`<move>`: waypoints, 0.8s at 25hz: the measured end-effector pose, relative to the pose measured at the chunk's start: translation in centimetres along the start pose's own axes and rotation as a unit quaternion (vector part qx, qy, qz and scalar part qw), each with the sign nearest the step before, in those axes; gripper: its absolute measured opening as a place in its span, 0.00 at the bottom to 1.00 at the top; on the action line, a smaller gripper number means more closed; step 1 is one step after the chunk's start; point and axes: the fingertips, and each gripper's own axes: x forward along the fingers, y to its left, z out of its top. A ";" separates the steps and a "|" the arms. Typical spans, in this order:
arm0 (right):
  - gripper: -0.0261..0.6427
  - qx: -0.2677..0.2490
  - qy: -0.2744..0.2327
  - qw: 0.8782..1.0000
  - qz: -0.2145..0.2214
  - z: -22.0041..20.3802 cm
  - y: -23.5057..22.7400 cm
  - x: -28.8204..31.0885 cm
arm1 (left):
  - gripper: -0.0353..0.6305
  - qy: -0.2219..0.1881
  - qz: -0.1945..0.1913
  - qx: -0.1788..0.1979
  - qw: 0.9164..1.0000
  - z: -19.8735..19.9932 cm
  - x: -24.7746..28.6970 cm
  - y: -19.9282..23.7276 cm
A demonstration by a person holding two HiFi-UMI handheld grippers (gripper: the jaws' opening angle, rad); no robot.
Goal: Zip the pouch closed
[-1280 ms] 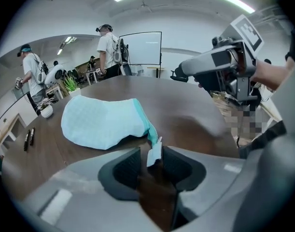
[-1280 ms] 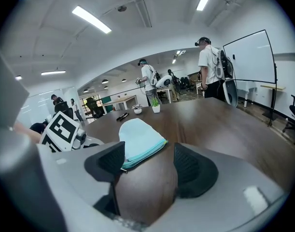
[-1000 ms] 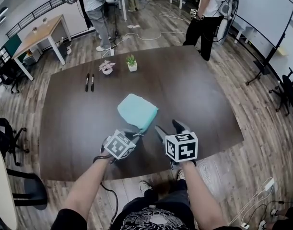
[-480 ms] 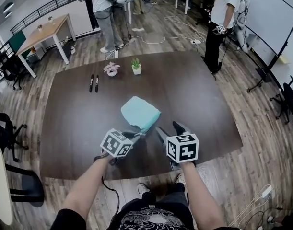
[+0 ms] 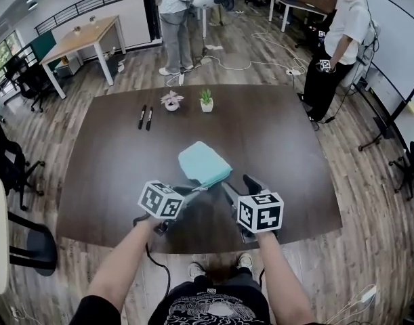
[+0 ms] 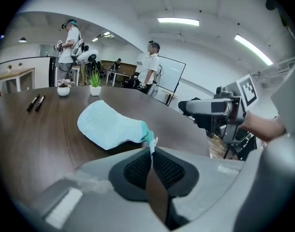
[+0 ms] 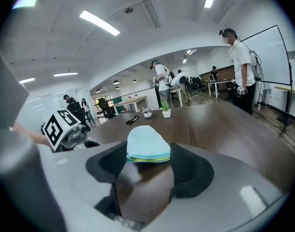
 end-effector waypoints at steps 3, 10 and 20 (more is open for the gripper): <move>0.46 -0.010 0.005 0.999 0.031 0.3 0.4 0.5 | 0.09 -0.004 0.003 -0.007 1.000 0.5 -0.2 -0.4; 0.45 -0.023 0.014 0.994 0.106 0.7 1.6 1.2 | 0.09 -0.017 0.005 -0.021 1.000 1.8 -1.2 -1.2; 0.39 -0.001 0.028 0.974 0.224 0.3 4.2 1.5 | 0.09 -0.032 -0.009 -0.049 0.998 3.2 -3.1 -2.8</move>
